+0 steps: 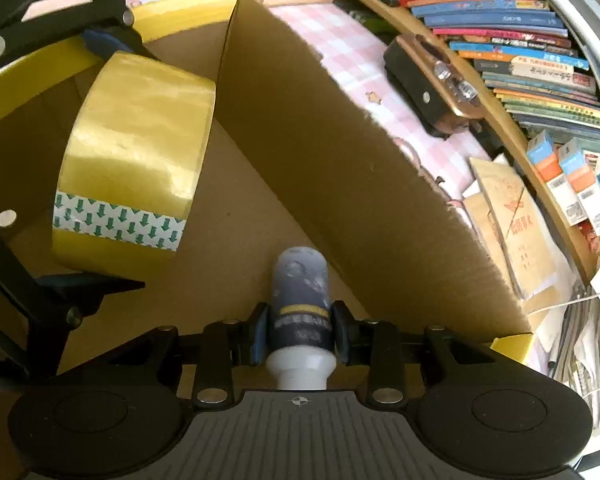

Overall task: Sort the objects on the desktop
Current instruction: 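Lower the tape roll and bottle into the box and open both tools, then withdraw both tools from the box back over the table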

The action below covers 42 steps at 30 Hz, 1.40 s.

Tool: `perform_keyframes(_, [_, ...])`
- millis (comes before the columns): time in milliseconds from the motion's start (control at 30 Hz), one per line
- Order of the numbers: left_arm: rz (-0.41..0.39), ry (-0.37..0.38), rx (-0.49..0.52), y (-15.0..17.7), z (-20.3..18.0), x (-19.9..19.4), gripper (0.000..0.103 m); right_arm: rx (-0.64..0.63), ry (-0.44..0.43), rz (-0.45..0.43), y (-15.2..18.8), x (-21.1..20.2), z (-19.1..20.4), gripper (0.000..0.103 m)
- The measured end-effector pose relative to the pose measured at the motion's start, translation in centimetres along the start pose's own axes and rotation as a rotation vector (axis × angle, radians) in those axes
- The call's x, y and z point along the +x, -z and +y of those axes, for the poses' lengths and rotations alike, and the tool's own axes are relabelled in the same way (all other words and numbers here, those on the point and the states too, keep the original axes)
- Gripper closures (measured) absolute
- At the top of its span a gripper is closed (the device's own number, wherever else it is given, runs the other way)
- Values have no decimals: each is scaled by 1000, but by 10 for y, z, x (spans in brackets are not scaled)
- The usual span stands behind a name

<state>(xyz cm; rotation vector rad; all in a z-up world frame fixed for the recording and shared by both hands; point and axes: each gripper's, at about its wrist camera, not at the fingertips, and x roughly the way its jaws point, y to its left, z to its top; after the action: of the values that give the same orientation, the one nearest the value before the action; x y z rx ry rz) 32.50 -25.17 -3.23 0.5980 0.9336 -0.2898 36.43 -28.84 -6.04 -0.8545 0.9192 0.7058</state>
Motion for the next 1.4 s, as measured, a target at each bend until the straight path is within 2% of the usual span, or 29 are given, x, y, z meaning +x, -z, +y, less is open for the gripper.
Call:
perform_keyframes(100, [-31, -23, -41, 1, 4, -5, 4, 18, 4, -21, 1, -4, -2, 69])
perform_keyframes(267, [-104, 0, -152, 7, 13, -24, 1, 100, -18, -75, 5, -19, -9, 64])
perform_keyframes(433, [-177, -45, -200, 16, 16, -48, 0, 209, -8, -181, 14, -52, -18, 63])
perform_keyframes(567, [-240, -79, -258, 21, 23, -71, 0, 322, 14, -291, 25, -85, -26, 56])
perform_keyframes(700, [-303, -123, -317, 27, 29, -96, 0, 413, 47, -381, 36, -113, -30, 54])
perform_keyframes(900, [-377, -194, -401, 39, 32, -130, 0, 483, 103, -484, 52, -144, -22, 49])
perform_keyframes(1200, [-455, -256, -509, 68, 25, -168, 0, 613, 156, -564, 80, -169, -3, 40])
perform_keyframes(1400, [-476, -254, -587, 92, 18, -182, 0, 682, 176, -579, 97, -178, 17, 38])
